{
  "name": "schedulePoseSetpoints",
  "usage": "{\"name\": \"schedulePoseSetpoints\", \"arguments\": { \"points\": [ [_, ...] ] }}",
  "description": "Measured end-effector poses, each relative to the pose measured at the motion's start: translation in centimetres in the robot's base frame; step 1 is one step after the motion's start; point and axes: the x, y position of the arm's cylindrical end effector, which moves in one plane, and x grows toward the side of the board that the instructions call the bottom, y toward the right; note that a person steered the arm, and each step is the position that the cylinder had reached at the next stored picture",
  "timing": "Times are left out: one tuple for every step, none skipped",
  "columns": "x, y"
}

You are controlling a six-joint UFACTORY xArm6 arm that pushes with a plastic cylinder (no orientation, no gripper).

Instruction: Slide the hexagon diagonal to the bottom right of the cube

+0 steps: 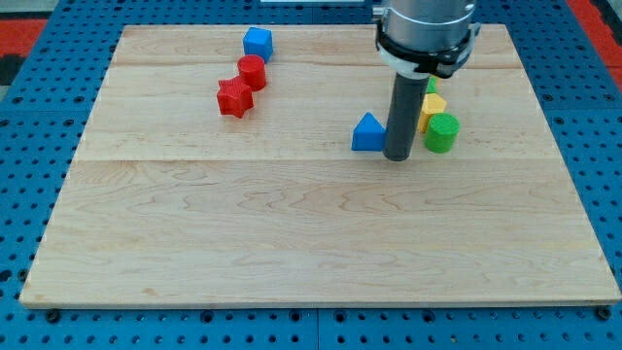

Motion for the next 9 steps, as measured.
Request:
{"name": "schedulePoseSetpoints", "arguments": {
  "points": [
    [0.7, 1.7],
    [4.4, 9.5],
    [1.3, 19.5],
    [-4.7, 22.1],
    [-8.4, 19.3],
    [-8.4, 16.3],
    [-7.8, 14.3],
    [-6.5, 12.4],
    [-6.5, 6.9]
  ]
}}
